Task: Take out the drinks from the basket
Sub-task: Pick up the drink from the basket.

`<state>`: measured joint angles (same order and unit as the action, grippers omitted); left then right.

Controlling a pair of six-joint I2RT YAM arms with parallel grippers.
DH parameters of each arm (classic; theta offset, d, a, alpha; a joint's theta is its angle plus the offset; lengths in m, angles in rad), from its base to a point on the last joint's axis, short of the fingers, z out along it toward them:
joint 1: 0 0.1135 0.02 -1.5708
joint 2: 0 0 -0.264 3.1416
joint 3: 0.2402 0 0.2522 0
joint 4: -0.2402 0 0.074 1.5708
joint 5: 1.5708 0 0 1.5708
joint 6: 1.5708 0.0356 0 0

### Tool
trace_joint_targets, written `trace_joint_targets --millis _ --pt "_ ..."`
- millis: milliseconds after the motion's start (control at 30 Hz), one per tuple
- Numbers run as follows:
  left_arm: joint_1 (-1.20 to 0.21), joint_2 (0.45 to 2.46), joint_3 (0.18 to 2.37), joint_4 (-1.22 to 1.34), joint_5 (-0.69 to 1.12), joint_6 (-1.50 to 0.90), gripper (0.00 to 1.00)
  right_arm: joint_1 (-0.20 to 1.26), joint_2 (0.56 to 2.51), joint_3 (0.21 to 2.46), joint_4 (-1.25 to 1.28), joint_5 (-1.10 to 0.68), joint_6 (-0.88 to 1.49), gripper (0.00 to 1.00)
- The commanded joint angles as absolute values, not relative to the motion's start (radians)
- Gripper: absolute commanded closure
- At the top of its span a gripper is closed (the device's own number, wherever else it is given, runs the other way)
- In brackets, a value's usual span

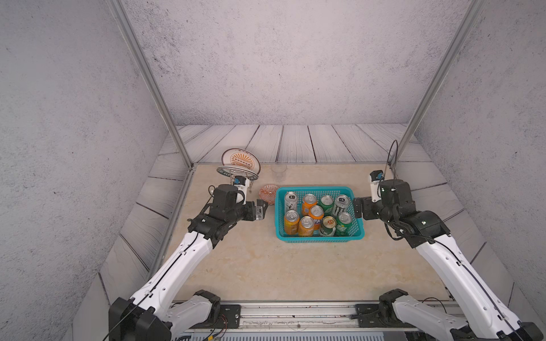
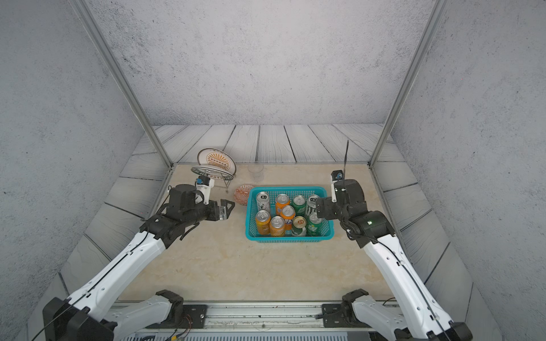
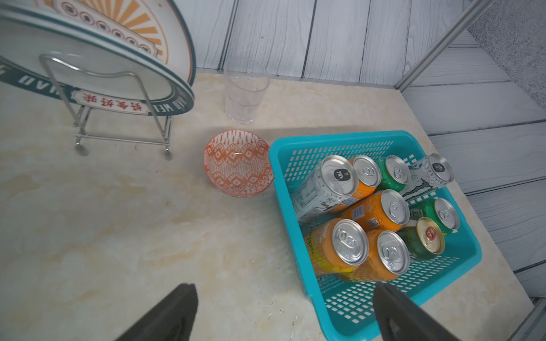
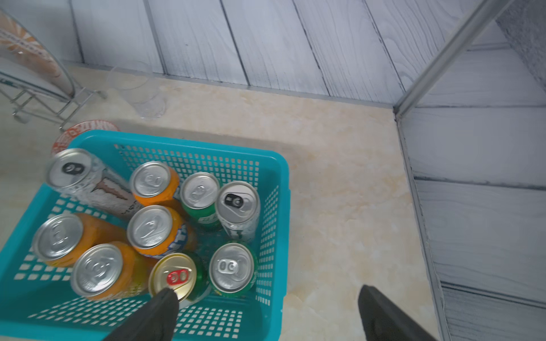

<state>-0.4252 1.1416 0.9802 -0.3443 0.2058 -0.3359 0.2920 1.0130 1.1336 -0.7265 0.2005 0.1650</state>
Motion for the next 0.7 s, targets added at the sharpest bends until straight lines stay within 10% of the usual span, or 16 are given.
trace_joint_targets --millis 0,667 --pt "-0.468 1.197 1.061 -0.355 0.167 -0.295 0.01 0.193 0.99 1.056 -0.655 0.124 0.224 0.01" --pt "-0.622 1.691 1.471 -0.507 0.081 -0.112 0.01 -0.061 0.976 0.705 -0.367 0.097 0.358 0.01"
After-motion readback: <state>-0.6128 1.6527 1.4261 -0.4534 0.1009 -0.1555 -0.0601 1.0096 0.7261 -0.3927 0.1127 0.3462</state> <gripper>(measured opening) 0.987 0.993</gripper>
